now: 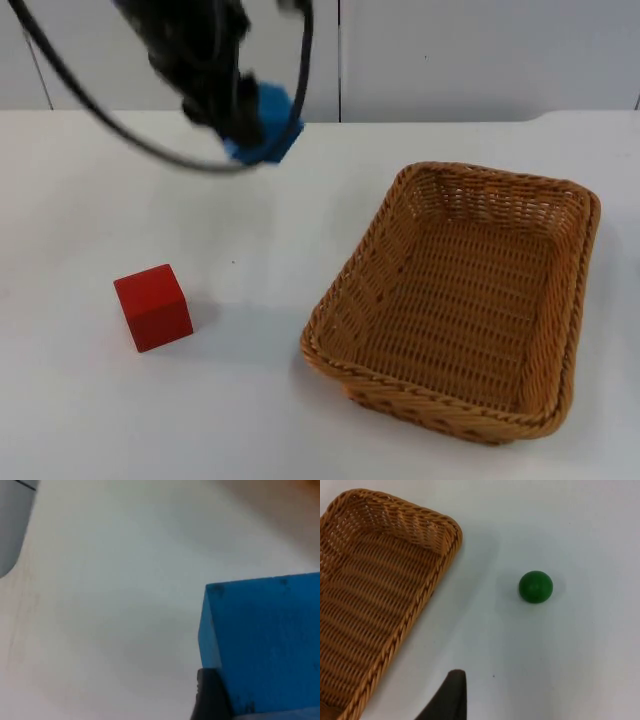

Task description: Place all geometric objects except the red cube into the basket.

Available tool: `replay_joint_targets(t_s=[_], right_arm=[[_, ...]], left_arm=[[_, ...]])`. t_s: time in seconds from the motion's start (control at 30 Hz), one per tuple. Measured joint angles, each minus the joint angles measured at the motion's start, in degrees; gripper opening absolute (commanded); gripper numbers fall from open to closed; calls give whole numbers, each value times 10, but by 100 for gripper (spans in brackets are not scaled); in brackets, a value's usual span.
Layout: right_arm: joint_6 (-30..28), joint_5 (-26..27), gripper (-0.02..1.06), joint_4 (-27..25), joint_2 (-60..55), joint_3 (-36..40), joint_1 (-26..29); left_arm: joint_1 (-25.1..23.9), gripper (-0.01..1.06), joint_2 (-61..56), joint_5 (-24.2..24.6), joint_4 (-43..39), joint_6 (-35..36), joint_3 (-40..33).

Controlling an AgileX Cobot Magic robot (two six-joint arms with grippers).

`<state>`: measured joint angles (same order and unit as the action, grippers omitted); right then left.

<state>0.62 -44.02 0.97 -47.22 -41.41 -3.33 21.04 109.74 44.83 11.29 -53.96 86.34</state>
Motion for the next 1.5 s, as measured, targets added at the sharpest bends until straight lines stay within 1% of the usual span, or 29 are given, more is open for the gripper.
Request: replay_joint_targets(t_s=[0.07,0.13,0.17,0.23,0.33,0.37,0.47,0.5,0.53,0.63,0.67,0.7,0.83,1.03,1.23,1.33,1.37,1.4,1.43,1.5], right_arm=[[0,0,105,0,0,0,0],[0,0,105,0,0,0,0],[0,0,105,0,0,0,0],[0,0,105,0,0,0,0],[0,0,105,0,0,0,0],[0,0,105,0,0,0,0],[0,0,105,0,0,0,0],[0,0,105,0,0,0,0],[0,0,105,0,0,0,0],[0,0,105,0,0,0,0],[0,0,105,0,0,0,0],[0,0,105,0,0,0,0],[0,-1,105,0,0,0,0],[0,-1,105,1,0,0,0],[0,-1,105,1,0,0,0],[0,-1,105,1,0,0,0],[0,-1,105,1,0,0,0],[0,-1,105,1,0,0,0],[-1,-1,105,1,0,0,0],[-1,-1,105,3,0,0,0]], left_arm=[[0,0,-37,22,61,34,0],[0,0,-59,35,126,50,0],[0,0,-59,35,126,50,0],[7,0,-69,38,188,56,0],[36,0,-66,14,230,70,0],[36,0,-66,14,230,70,0],[74,0,-44,-29,235,85,0],[88,0,-33,-39,233,89,0],[88,0,-33,-39,233,89,0],[120,0,3,-59,204,110,0],[132,0,22,-64,181,125,0],[132,0,22,-64,181,125,0],[138,0,76,-69,127,170,0],[138,0,115,-72,114,176,-3],[138,0,122,-89,112,177,-44],[139,1,122,-106,110,177,-61],[139,4,122,-106,110,177,-62],[139,9,122,-106,110,177,-62],[139,9,122,-105,108,177,-64],[139,33,122,-105,108,177,-65]])
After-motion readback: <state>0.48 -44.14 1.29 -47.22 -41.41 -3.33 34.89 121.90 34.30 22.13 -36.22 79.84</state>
